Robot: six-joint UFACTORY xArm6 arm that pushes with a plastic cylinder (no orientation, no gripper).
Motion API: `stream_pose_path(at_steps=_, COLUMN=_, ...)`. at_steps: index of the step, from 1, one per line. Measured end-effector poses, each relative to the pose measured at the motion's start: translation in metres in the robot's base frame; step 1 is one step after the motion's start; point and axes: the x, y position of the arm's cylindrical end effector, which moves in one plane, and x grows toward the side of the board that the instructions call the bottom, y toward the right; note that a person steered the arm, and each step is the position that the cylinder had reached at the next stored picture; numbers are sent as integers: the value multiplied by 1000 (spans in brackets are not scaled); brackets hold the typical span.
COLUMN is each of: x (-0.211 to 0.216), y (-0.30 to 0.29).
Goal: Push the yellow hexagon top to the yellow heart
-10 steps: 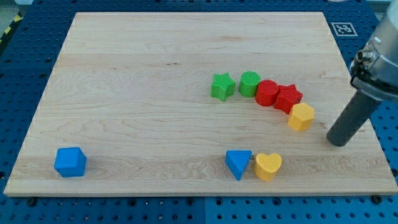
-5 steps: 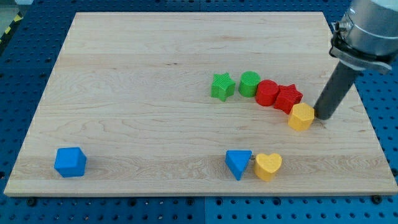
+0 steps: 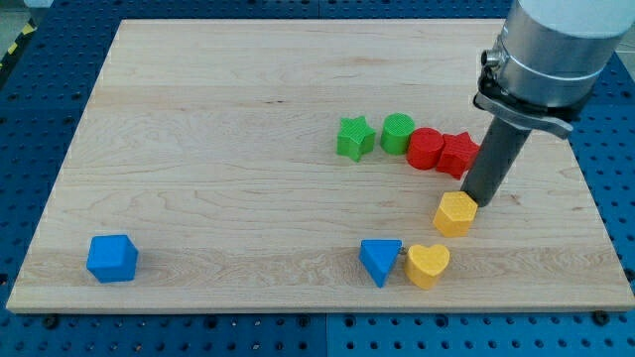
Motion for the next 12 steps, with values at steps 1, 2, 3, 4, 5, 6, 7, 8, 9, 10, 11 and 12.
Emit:
stream_pose_path(at_steps=1, x=-20, y=-9)
stream_pose_path(at_steps=2, x=-17, y=-15)
stream_pose_path(at_steps=3, x=2, y=-15)
stream_pose_path(at_steps=4, x=13, y=-15)
stream_pose_path(at_steps=5, x=18, y=-15)
stream_pose_path(at_steps=6, x=20, y=-15)
stream_pose_path(at_steps=7, x=22, y=4)
stream_pose_path(at_steps=8, x=32, y=15)
stream_pose_path(at_steps=9, x=37, y=-4)
stream_pose_path(at_steps=10, x=37, y=-14)
stream_pose_path(at_steps=11, x=37, y=-27)
stream_pose_path(at_steps=12, x=39, y=-31)
